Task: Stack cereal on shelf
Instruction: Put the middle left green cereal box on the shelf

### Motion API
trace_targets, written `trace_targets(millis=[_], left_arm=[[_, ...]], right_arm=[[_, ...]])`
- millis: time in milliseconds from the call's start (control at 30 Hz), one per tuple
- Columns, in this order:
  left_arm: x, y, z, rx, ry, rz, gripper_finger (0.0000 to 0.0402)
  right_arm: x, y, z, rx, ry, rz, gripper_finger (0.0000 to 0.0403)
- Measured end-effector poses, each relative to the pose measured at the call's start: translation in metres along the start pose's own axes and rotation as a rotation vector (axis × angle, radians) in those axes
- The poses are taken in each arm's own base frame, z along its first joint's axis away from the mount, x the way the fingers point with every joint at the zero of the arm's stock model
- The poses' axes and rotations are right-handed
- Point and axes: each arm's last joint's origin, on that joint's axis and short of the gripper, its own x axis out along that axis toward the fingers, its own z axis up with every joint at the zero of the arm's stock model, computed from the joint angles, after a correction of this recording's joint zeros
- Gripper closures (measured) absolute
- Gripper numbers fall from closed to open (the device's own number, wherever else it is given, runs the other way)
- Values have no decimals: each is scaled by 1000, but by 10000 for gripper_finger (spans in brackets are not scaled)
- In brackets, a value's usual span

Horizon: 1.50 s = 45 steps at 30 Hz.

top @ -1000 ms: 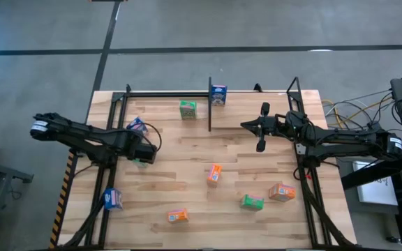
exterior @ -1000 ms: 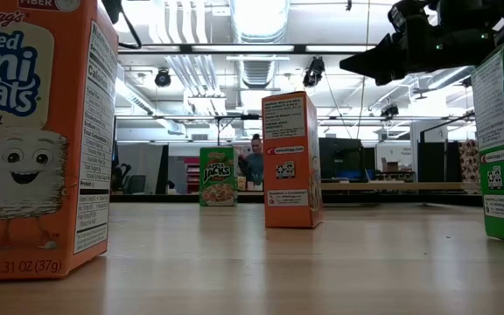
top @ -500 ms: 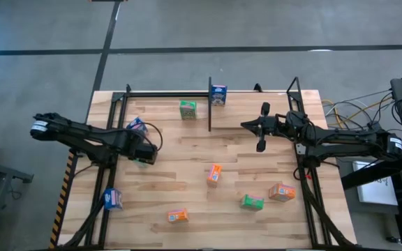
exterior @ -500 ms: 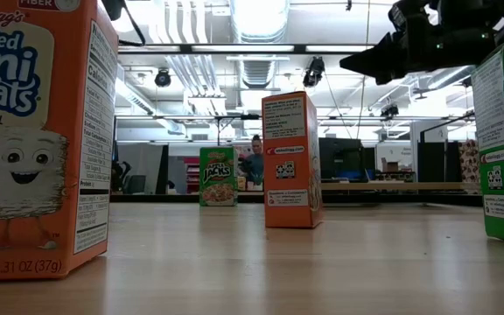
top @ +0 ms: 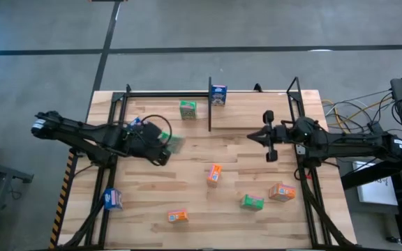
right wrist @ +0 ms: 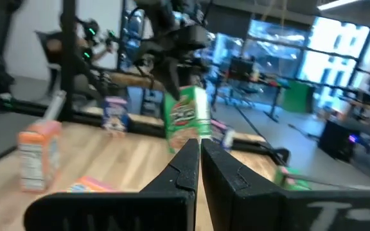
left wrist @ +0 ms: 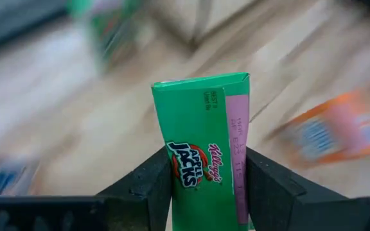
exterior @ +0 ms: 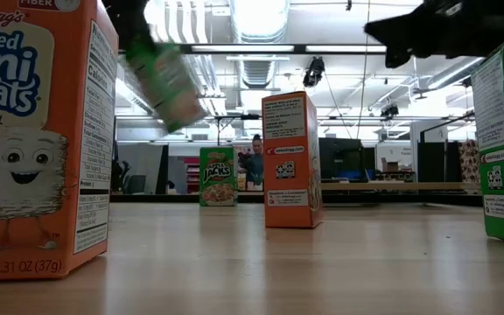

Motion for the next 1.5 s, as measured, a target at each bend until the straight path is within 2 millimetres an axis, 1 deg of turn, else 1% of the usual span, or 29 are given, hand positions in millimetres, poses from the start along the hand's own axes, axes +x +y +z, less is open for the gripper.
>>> trace_targets(millis=[100, 200, 267, 367, 533, 667, 833, 1100, 1300, 1400, 1500], left_arm=[[3, -20, 15, 122, -127, -94, 255], [9, -41, 27, 270, -226, -146, 255], [13, -53, 36, 340, -277, -159, 255], [23, -69, 49, 444, -308, -131, 255], [51, -89, 70, 568, -322, -64, 255], [78, -99, 88, 624, -316, -5, 255], [114, -100, 108, 648, -316, 60, 255], [166, -84, 127, 634, -323, 126, 255], [201, -72, 128, 582, -266, 45, 249], [213, -68, 127, 574, -250, 48, 238], [219, -65, 128, 566, -253, 54, 223]], right_arm=[[-8, 7, 2, 3, -68, 19, 394], [-16, 12, 5, 14, -115, 47, 394], [-24, 15, 9, 11, -164, 66, 394], [-34, 17, 15, -7, -238, 89, 394], [-43, 19, 20, -17, -292, 104, 394], [-44, 19, 21, -22, -300, 102, 394], [-44, 19, 21, -35, -299, 105, 394], [-45, 20, 21, -45, -308, 121, 394], [-45, 20, 22, -48, -310, 121, 394], [-45, 20, 22, -48, -310, 120, 394], [-45, 20, 22, -48, -310, 120, 394]])
